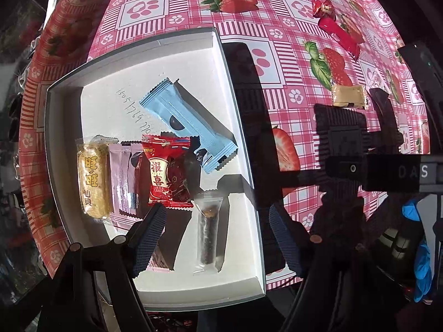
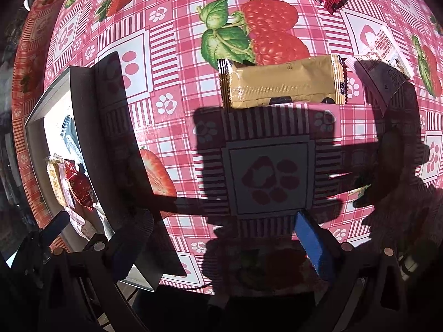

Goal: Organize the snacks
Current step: 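Move both tools back toward the gold bar on the table, then lower left tool onto gold bar while right tool approaches white Crispy Cranberry packet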

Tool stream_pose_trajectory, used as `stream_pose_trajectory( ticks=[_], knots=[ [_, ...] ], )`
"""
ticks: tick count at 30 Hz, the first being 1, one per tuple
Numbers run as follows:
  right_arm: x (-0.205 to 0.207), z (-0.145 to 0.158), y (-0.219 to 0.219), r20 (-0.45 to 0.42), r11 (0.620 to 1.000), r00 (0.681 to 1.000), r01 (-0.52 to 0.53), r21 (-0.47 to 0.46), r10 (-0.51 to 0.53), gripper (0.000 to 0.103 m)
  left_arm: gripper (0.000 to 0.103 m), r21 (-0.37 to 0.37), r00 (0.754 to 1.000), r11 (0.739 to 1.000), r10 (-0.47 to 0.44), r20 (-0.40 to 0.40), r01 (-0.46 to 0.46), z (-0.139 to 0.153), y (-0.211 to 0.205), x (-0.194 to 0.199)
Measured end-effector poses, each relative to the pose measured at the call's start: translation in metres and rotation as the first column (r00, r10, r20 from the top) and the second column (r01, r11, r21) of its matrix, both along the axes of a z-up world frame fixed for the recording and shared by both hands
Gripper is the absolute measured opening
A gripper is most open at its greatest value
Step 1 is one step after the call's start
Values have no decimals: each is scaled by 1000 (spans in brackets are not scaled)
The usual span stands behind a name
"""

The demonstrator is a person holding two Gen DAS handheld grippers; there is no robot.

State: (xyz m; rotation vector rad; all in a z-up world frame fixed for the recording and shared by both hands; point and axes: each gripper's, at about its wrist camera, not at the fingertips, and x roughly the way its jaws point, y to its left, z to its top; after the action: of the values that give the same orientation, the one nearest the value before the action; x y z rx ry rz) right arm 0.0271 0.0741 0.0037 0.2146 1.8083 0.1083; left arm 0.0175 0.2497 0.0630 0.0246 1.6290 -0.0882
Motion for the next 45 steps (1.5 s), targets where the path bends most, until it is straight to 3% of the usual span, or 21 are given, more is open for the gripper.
stream_pose_trajectory(
  ticks=[18,33,36,38,41,43,45],
  knots=[
    [-27,-23,-78,-52,988,987,155,-2,-155,102,80,-23,991,991,-135,-26,134,-10,-96,14],
    [-27,-37,-182,-30,942,941,336,-14,-336,102,80,-68,998,996,-64,-22,62,-20,-157,105],
    [-17,-34,-203,-12,922,922,388,8,-388,102,80,-10,992,993,-119,36,120,-22,-178,120],
    [-9,-32,-212,-4,911,911,412,20,-412,102,80,82,962,966,-254,104,246,-21,-205,127],
    [6,-26,-227,26,895,895,445,33,-445,102,80,190,871,878,-467,150,438,-28,-242,119],
    [18,-21,-237,46,880,879,472,48,-474,102,80,222,823,834,-543,165,506,-33,-254,114],
    [32,-15,-248,59,863,861,502,62,-505,102,80,239,797,809,-579,170,537,-39,-256,110]
  ],
)
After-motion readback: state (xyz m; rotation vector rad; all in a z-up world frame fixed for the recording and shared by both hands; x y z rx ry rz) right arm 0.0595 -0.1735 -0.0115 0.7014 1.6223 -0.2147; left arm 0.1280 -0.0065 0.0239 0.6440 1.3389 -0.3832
